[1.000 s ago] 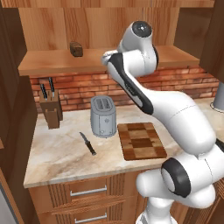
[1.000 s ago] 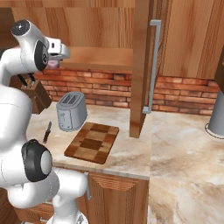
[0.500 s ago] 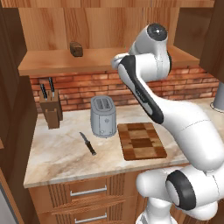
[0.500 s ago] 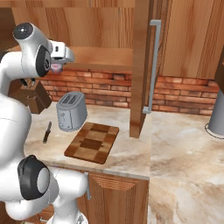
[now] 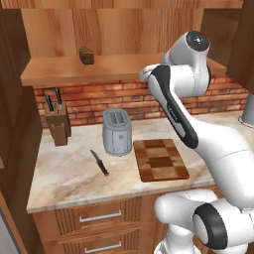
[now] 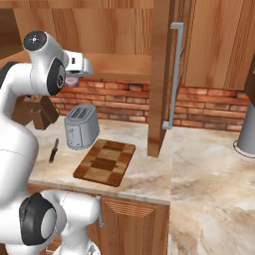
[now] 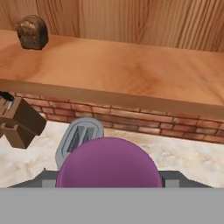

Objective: Pick the bread, place it on the cutting board, pick the jam, place it on the counter, and close the cabinet.

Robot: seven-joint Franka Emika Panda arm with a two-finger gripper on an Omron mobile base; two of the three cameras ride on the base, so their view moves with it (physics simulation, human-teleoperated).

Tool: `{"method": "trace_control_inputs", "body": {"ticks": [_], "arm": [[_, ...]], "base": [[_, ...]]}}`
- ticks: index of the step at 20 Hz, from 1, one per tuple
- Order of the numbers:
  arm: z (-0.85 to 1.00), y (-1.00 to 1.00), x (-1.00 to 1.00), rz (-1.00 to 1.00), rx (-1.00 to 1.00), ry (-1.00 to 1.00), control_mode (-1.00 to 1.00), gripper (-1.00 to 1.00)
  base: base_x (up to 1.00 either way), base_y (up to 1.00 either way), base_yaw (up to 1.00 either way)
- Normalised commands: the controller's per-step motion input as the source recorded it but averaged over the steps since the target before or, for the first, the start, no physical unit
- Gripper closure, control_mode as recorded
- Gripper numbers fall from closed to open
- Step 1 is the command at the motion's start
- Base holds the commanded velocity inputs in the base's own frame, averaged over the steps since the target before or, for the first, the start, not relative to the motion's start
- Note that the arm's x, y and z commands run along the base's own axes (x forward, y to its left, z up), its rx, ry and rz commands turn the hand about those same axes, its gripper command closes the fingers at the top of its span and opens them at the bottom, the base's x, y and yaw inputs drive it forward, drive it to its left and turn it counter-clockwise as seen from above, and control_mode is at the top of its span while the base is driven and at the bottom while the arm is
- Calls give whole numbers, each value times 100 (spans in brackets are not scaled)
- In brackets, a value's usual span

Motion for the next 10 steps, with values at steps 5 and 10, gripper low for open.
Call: {"method": "trace_control_inputs", "body": {"ticks": [5,10], "arm": [[-12,-38,-11,0,0,0,-100,100],[-17,-37,-13,0,0,0,-100,100]], "base": [[0,0,0],[0,0,0]]}}
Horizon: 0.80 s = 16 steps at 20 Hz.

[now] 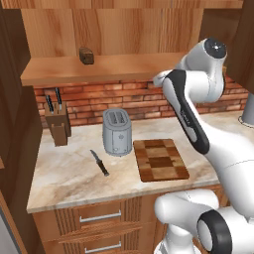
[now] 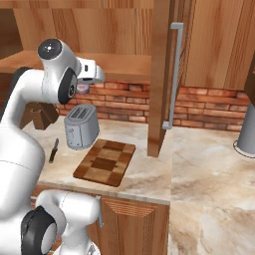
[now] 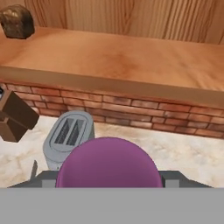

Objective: Pick the bread, place it on the cutting board, pick the jam, place it on the counter, and close the cabinet.

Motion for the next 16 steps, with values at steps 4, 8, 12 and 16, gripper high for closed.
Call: {"method": "trace_control_inputs", "body": {"ticks": [4,8,12,16], "arm": [[-21,-35,-11,0,0,0,-100,100],[-27,-38,-10,0,0,0,-100,100],[-34,-31,-5,0,0,0,-100,100],[-38,-26,-3,0,0,0,-100,100]], "base": [[0,0,0],[0,0,0],[0,0,0],[0,0,0]]}}
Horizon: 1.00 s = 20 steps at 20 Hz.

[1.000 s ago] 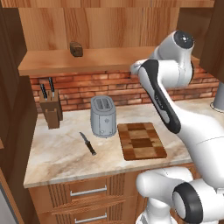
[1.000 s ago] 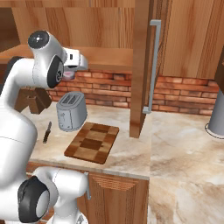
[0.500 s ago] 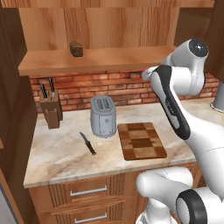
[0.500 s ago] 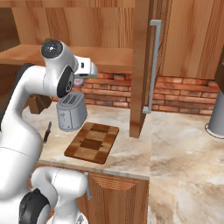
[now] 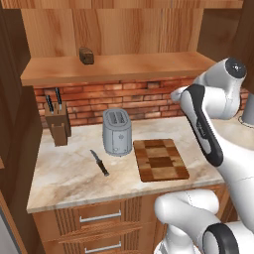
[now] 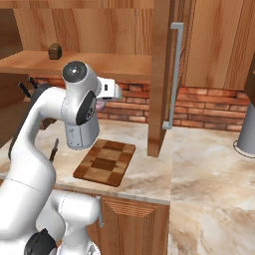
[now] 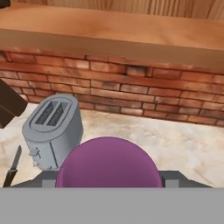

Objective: Pick the bread, place it on the cutting board, pick the jam, place it on the counter, and close the cabinet.

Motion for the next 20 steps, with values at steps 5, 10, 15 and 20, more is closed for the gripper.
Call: {"method": "trace_control_inputs", "body": {"ticks": [5,10,15,20], "arm": [[-36,-22,0,0,0,0,-100,100],[-37,-18,0,0,0,0,-100,100],[-40,-14,0,0,0,0,-100,100],[-40,-22,0,0,0,0,-100,100]], "base": [[0,0,0],[0,0,0],[0,0,0],[0,0,0]]}}
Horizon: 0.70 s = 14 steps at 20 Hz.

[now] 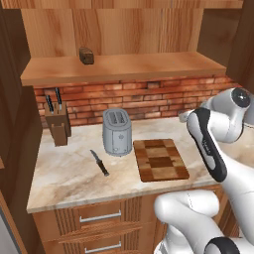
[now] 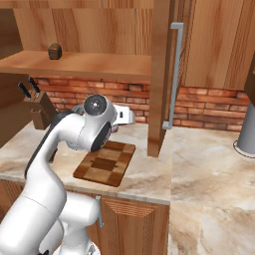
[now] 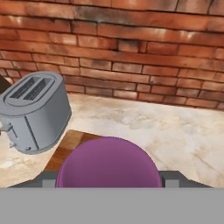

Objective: Pick the bread, place it on the cutting board, pick the jam, place it on the counter, and close the cabinet.

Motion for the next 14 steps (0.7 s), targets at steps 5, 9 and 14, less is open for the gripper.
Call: {"method": "trace_control_inputs", "body": {"ticks": [5,9,14], "arm": [[-42,-17,0,0,0,0,-100,100],[-39,-15,0,0,0,0,-100,100],[-34,-19,0,0,0,0,-100,100]], "base": [[0,0,0],[0,0,0],[0,0,0]]}}
